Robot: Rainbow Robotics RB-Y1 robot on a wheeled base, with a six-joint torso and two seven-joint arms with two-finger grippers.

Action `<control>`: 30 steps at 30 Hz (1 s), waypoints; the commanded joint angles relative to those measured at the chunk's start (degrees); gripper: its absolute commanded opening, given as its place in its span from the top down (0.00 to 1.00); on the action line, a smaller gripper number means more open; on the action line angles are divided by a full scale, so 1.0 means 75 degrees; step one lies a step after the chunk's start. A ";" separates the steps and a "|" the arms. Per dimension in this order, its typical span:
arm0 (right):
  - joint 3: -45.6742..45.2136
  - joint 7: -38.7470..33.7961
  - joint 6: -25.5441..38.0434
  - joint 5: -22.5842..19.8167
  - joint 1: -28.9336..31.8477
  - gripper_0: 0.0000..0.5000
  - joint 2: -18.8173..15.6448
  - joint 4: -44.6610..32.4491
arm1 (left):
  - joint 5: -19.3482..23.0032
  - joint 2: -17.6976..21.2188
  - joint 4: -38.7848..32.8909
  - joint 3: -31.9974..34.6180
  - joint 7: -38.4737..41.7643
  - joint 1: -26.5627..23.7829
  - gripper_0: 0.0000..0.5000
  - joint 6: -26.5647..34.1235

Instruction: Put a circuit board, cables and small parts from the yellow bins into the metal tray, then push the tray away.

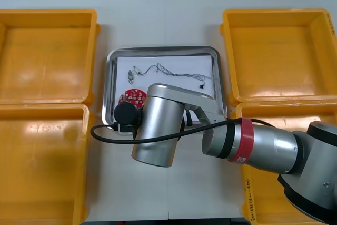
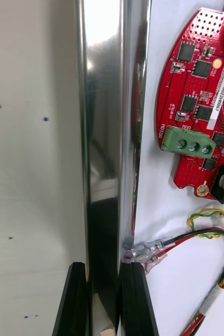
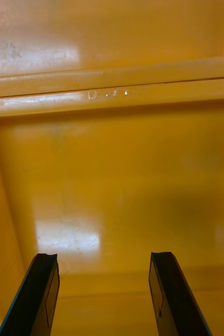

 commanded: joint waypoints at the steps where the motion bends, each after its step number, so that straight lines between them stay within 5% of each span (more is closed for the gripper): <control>1: -0.0238 0.0490 -0.0130 0.0034 -0.0490 1.00 0.0223 0.0120 | -0.0079 -0.0084 -0.0116 -0.0077 0.0596 0.0223 0.00 0.0045; 30: -0.0930 0.1100 -0.1231 -0.0329 -0.1674 1.00 0.0223 0.1889 | -0.0079 -0.0084 -0.0116 -0.0077 0.0596 0.0223 0.00 0.0045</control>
